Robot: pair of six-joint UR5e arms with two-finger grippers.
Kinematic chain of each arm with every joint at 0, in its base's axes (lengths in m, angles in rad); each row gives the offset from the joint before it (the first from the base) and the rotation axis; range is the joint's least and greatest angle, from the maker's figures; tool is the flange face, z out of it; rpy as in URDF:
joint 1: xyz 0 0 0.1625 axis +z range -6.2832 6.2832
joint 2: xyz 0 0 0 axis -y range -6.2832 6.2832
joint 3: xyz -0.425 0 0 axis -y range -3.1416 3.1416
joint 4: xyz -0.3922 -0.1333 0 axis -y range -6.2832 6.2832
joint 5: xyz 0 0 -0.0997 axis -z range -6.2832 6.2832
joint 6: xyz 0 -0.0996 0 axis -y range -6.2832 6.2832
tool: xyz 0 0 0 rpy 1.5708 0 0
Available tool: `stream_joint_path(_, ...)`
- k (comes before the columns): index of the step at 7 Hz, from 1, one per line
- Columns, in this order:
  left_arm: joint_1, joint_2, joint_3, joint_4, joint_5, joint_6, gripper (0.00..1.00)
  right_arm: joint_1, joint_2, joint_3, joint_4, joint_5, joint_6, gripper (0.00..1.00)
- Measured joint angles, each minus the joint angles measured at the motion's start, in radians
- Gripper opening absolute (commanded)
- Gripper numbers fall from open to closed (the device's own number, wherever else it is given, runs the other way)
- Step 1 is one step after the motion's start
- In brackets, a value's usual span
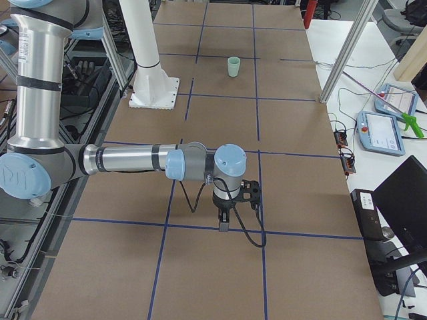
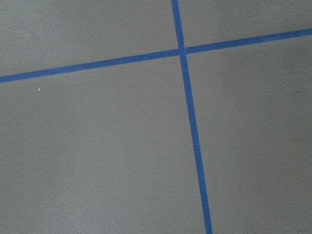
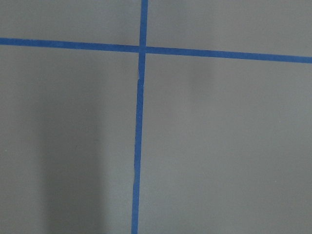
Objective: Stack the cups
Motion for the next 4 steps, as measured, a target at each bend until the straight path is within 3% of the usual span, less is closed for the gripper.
stream_joint_path(4, -0.002, 0.004, 0.009, -0.004, -0.003, -0.006, 1.00, 0.000, 0.000, 0.000, 0.000, 0.000, 0.000, 1.00)
